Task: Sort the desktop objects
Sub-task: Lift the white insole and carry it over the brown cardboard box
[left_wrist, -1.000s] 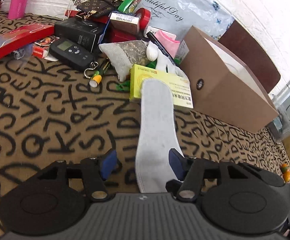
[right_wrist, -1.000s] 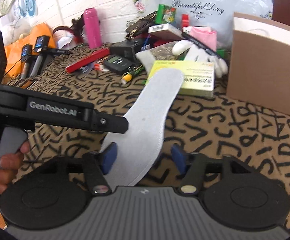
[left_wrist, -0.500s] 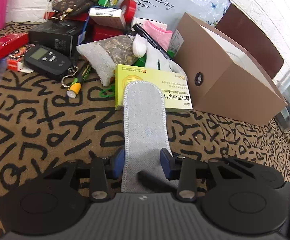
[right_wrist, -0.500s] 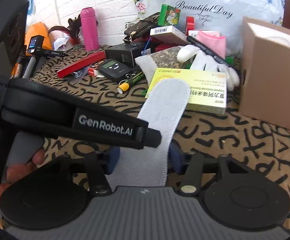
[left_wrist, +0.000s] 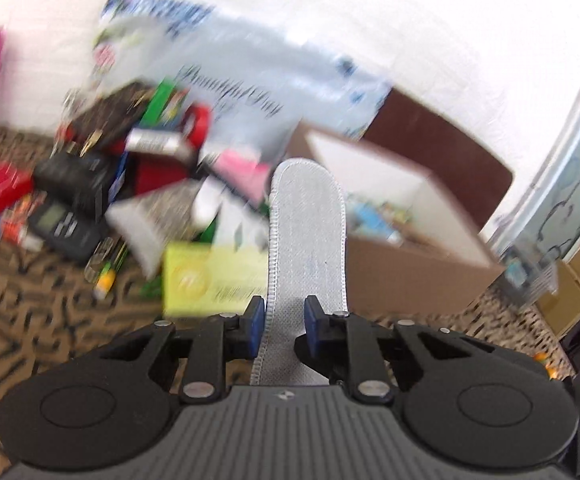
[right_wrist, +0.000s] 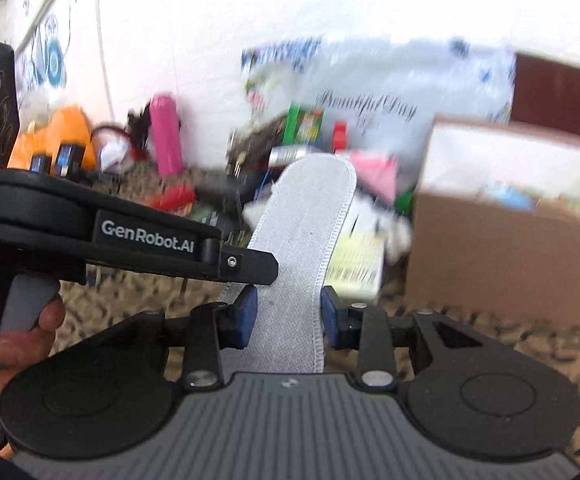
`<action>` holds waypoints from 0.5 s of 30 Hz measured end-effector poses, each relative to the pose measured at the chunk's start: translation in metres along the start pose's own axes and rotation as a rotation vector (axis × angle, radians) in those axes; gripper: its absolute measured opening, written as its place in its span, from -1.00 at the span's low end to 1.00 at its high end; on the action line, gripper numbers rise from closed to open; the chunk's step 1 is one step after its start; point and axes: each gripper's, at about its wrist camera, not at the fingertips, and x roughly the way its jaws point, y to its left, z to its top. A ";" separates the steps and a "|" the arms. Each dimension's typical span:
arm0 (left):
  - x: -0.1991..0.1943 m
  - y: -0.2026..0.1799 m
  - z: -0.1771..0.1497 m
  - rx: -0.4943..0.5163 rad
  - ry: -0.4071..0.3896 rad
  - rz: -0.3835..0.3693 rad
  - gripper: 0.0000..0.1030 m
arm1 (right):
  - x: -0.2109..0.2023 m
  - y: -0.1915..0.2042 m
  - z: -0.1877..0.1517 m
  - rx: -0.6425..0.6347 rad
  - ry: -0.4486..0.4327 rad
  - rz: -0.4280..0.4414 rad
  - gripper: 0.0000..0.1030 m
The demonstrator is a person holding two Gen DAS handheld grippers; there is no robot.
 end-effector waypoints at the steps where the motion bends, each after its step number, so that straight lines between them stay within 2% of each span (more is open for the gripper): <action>1: 0.000 -0.007 0.007 0.013 -0.015 -0.008 -0.59 | -0.004 -0.003 0.006 -0.004 -0.023 -0.010 -0.35; 8: 0.016 -0.056 0.061 0.083 -0.132 -0.076 -0.59 | -0.020 -0.043 0.055 -0.026 -0.181 -0.091 -0.35; 15: 0.056 -0.106 0.107 0.149 -0.185 -0.127 -0.59 | -0.020 -0.100 0.097 -0.051 -0.305 -0.187 -0.35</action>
